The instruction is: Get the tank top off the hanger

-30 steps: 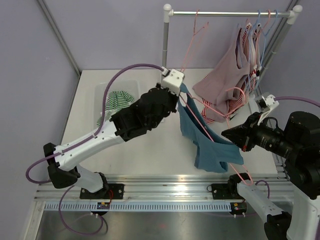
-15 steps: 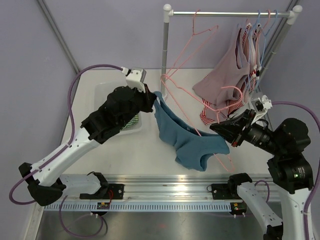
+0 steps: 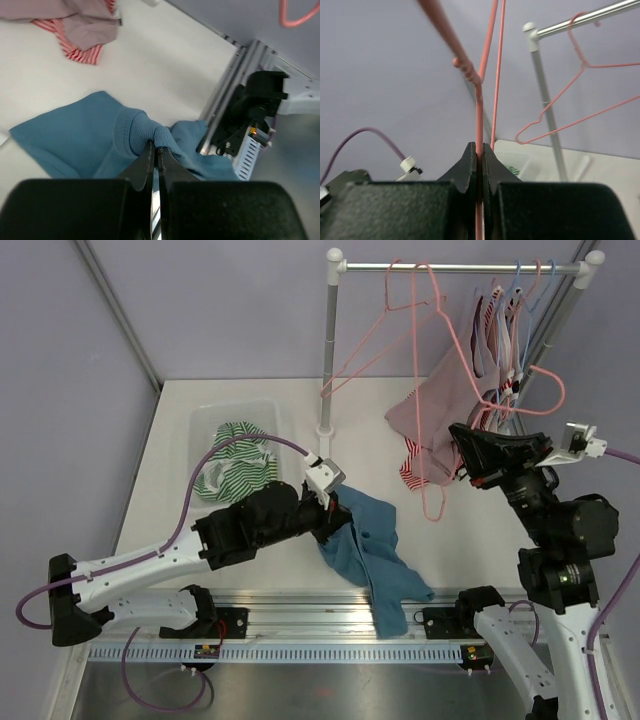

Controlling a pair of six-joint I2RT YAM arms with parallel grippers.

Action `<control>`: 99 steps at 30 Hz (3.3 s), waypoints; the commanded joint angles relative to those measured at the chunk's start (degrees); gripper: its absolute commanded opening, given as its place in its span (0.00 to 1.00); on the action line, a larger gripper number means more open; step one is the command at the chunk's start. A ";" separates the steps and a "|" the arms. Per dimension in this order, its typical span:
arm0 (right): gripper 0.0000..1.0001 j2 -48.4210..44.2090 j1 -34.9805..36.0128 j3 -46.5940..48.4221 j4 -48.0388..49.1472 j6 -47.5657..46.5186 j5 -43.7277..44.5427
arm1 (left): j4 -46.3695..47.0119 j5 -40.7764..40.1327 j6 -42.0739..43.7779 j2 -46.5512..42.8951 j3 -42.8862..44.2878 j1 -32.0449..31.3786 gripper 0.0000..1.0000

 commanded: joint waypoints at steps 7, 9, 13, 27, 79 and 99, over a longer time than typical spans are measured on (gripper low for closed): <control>0.00 8.91 -0.04 21.47 -41.84 -13.42 24.37 | -11.99 -26.30 -7.06 3.87 9.26 0.04 0.23; 0.00 11.63 -0.04 25.85 -46.85 -15.77 27.19 | -13.75 -26.47 -7.24 3.70 10.49 0.12 0.53; 0.00 22.25 0.05 35.09 -53.01 -19.04 30.53 | -19.63 -27.53 -7.33 2.29 13.22 0.12 0.99; 0.00 49.69 -0.04 61.00 -52.40 -22.38 29.84 | -31.68 -29.11 -8.47 -9.83 10.42 0.04 0.99; 0.99 59.92 6.11 75.05 -61.81 -24.32 25.28 | -8.05 -16.72 -9.61 19.57 3.73 -2.95 0.99; 0.99 18.25 6.11 35.29 -51.53 -20.36 8.22 | 3.03 -9.33 -12.33 42.72 1.89 -4.71 0.19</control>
